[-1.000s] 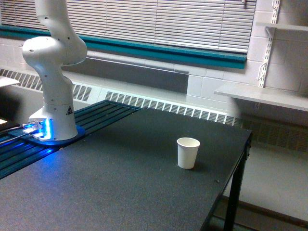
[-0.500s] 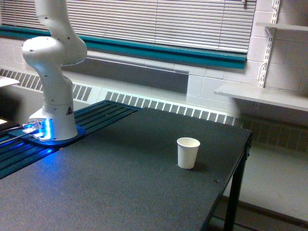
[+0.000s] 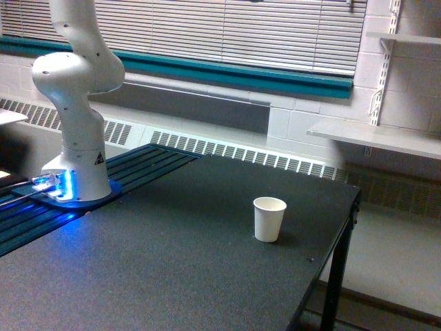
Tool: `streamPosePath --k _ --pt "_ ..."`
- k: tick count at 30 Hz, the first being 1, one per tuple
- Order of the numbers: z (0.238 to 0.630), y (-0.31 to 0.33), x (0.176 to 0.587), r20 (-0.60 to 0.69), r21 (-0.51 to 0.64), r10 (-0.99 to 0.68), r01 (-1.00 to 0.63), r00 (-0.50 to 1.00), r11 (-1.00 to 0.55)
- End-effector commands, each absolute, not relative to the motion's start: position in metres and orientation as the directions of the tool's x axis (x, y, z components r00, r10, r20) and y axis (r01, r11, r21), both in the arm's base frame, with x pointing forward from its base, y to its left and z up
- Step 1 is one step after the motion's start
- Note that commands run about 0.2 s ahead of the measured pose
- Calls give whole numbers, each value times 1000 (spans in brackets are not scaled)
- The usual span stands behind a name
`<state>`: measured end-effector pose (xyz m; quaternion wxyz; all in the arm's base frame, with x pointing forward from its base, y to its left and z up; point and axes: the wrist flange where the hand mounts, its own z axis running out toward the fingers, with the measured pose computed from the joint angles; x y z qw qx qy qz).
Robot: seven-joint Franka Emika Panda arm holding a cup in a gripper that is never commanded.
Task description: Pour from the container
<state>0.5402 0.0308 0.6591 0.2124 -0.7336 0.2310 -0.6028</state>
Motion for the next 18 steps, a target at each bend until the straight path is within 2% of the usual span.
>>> streamPosePath --k 1,18 --pt "658 33 533 811 -554 -559 -78 172 -829" --pt "619 13 512 808 -531 -557 -174 191 -830"
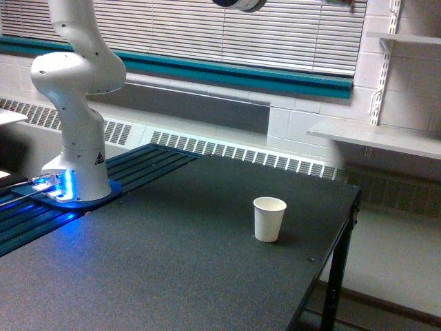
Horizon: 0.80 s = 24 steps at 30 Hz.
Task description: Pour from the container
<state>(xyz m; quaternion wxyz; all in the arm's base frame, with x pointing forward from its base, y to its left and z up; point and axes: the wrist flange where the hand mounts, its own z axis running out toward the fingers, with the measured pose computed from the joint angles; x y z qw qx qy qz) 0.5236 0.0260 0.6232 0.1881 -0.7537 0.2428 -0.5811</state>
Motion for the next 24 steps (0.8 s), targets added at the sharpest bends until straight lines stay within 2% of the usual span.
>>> streamPosePath --k 1,24 --pt "617 12 510 808 -529 -557 -181 192 -829" --pt "560 0 487 794 -469 -552 -320 256 -823"
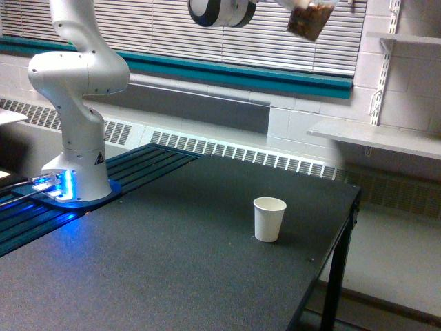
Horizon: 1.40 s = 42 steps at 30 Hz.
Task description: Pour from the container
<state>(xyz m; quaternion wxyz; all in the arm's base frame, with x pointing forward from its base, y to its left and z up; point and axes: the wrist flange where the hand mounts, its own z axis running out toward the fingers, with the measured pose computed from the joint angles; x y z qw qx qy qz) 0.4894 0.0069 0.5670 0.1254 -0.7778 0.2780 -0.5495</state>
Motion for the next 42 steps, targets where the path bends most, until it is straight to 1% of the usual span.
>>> streamPosePath --k 1,16,30,42 --pt "558 0 487 792 -467 -553 -325 259 -822" --pt "530 -8 486 776 -439 -557 -382 295 -813" --pt "493 -2 468 780 -383 -533 -423 328 -821" --pt "470 -3 455 763 -370 -549 -467 340 -803"
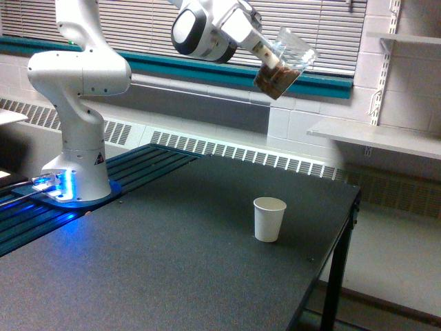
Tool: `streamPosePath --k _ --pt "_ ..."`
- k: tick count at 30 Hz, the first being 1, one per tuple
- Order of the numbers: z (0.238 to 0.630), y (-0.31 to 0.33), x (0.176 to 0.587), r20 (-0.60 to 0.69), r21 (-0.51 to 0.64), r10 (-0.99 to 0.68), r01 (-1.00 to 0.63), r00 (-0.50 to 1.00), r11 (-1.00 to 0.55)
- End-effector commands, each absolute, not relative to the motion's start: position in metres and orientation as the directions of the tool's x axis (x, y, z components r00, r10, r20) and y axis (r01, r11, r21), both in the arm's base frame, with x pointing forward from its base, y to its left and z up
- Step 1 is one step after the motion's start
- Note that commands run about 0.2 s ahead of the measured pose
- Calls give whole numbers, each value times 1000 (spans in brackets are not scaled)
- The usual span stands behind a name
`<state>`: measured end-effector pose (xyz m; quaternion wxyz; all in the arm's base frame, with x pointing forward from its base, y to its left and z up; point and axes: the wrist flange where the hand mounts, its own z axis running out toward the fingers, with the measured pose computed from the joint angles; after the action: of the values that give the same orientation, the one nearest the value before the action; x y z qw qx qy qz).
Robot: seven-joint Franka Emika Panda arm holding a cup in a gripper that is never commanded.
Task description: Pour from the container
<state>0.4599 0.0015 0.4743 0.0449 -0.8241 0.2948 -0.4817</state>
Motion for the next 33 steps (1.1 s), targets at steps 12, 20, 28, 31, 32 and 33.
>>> streamPosePath --k 12,20,28,31,32,33 --pt "445 -10 451 767 -319 -532 -507 359 -801" --pt "432 -8 451 772 -286 -512 -513 377 -809" --pt "420 -7 450 767 -257 -498 -517 405 -816" --pt "416 -9 448 764 -246 -495 -522 415 -817" --pt "414 -9 447 762 -242 -493 -523 419 -817" --pt "413 -9 447 761 -237 -491 -523 424 -819"
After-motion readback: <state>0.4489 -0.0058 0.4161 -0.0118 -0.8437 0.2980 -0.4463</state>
